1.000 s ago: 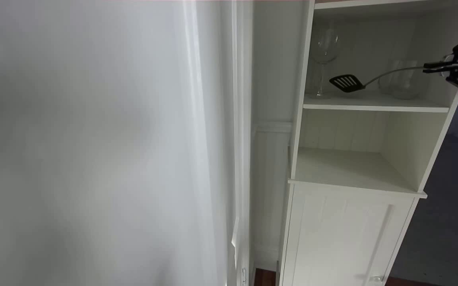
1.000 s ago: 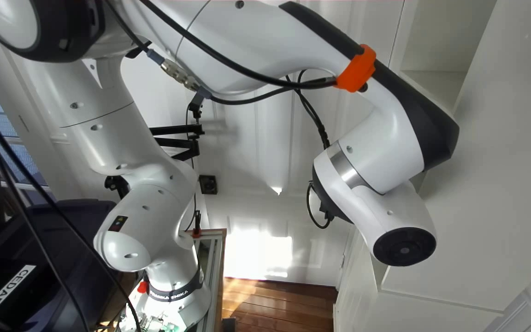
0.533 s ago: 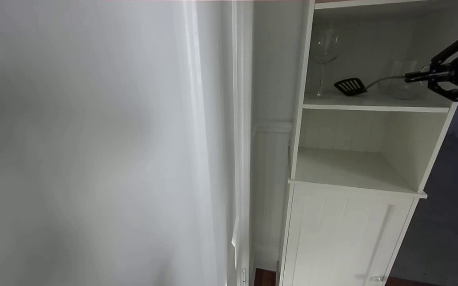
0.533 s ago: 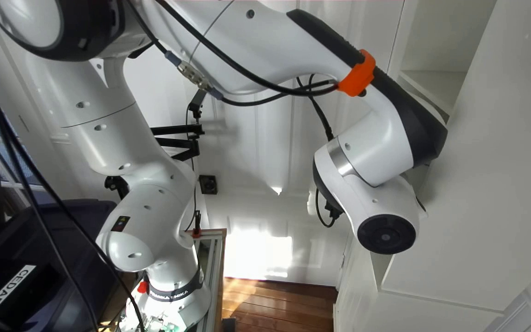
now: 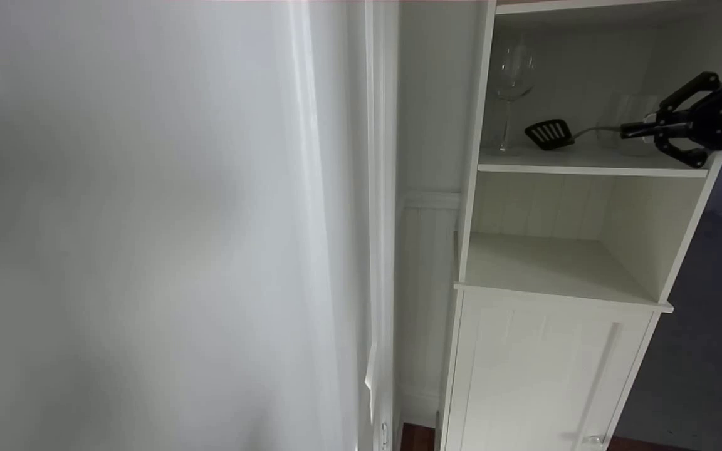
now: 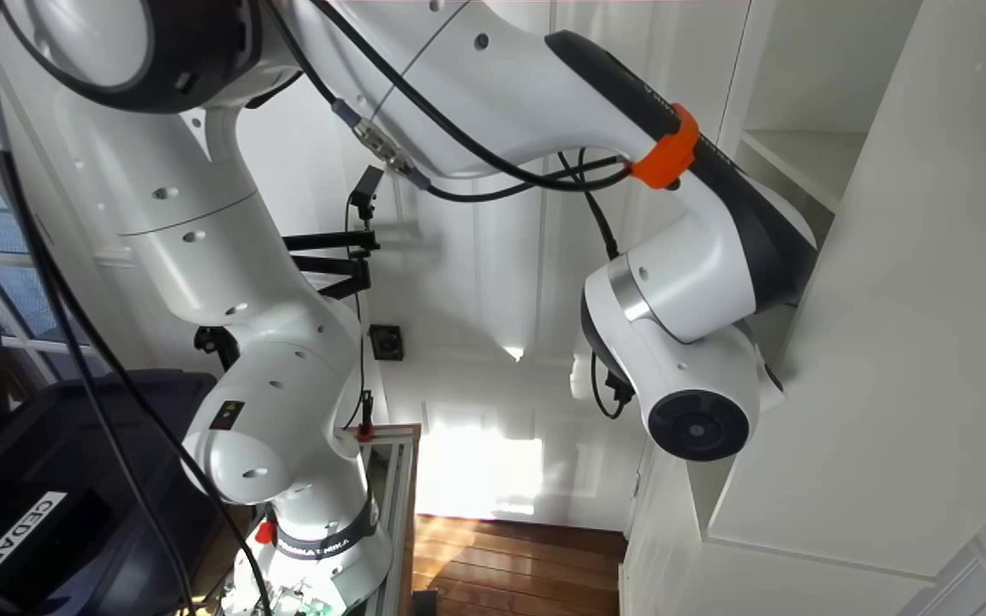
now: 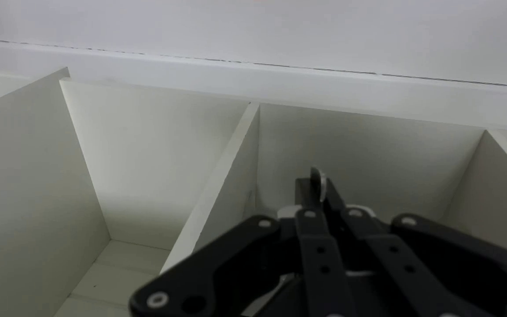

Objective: Remove the black spatula from the top shelf and put it in the middle shelf

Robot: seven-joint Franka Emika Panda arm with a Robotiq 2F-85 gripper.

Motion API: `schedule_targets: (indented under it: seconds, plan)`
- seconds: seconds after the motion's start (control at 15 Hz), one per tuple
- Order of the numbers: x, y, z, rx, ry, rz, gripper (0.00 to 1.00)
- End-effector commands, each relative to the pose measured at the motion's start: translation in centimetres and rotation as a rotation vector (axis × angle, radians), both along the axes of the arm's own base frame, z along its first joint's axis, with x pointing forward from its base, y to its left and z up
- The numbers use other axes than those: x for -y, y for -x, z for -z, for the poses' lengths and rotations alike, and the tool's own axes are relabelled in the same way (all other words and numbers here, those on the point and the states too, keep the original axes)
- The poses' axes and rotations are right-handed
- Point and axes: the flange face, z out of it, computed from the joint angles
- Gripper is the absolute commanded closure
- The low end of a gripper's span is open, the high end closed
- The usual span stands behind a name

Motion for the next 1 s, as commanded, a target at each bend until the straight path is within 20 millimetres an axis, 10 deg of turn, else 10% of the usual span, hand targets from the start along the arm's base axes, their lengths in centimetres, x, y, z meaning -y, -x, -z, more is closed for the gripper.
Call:
schedule_targets:
  seconds: [0.0,0.13,0.93]
  plan:
    - [0.0,0.1,1.7,-0.059,0.028,0.05,0.91]
    - [0.2,0.1,2.1,-0.077,0.041,0.066,0.66]
    - [0.4,0.7,1.6,-0.159,0.04,0.085,0.0]
